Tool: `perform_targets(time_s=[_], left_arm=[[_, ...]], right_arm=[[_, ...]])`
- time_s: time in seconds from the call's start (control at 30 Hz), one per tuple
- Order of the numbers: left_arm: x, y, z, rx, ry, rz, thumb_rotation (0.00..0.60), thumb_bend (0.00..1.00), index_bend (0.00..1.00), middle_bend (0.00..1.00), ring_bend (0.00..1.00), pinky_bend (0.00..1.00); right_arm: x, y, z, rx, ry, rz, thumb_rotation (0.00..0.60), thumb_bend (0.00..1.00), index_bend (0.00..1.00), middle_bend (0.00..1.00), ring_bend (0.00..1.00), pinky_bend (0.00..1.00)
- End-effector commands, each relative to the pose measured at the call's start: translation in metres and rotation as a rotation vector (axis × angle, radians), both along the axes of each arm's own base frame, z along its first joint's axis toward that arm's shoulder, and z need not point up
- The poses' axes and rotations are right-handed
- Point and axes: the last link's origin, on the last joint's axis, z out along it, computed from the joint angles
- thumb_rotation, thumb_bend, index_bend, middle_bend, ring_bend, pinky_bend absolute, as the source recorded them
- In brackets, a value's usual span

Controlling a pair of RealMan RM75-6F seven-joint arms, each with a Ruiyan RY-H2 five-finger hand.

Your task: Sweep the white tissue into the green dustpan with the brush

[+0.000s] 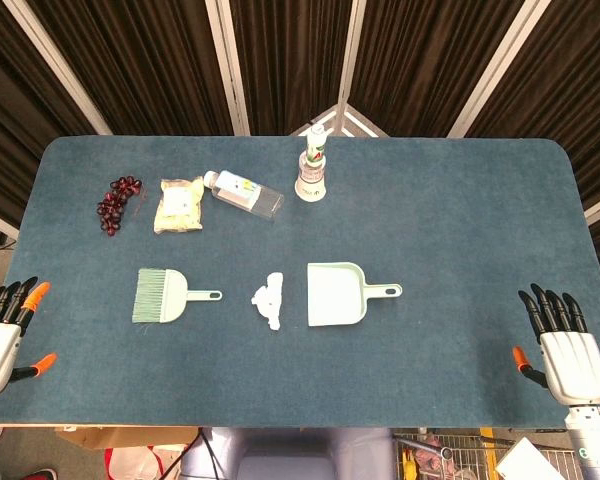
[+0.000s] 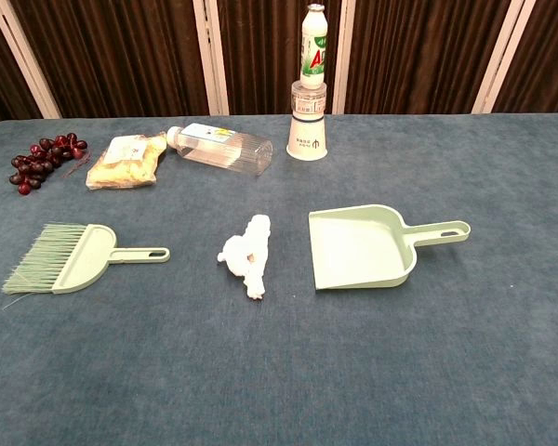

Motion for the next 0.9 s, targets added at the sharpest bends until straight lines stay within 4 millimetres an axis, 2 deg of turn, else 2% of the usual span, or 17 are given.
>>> perform_targets(time_s=[0.03, 0.8, 0.87, 0.9], left_arm=[[0.0, 0.0, 0.0, 0.001, -0.002, -0.001, 0.6, 0.0, 0.0, 0.0, 0.0, 0.0], [0.0, 0.0, 0.0, 0.012, -0.004, -0.01, 0.6, 0.0, 0.0, 0.0, 0.0, 0.0], [0.0, 0.0, 0.001, 0.014, -0.005, -0.01, 0.6, 0.0, 0.0, 0.0, 0.0, 0.0], [0.0, 0.0, 0.001, 0.016, -0.006, -0.009, 0.6, 0.0, 0.0, 0.0, 0.0, 0.0]], right_arm=[[-0.001, 0.001, 0.0, 0.0, 0.002, -0.002, 0.6, 0.38, 0.0, 0.0, 0.0, 0.05], [0.011, 0.0, -0.009, 0.026, 0.001, 0.026, 0.6, 0.38, 0.0, 0.0, 0.0, 0.05], [0.014, -0.002, -0.011, 0.027, -0.003, 0.032, 0.6, 0.38, 0.0, 0.04, 0.04, 0.1], [0.016, -0.004, -0.011, 0.025, -0.005, 0.039, 0.6, 0.38, 0.0, 0.12, 0.11, 0.17]])
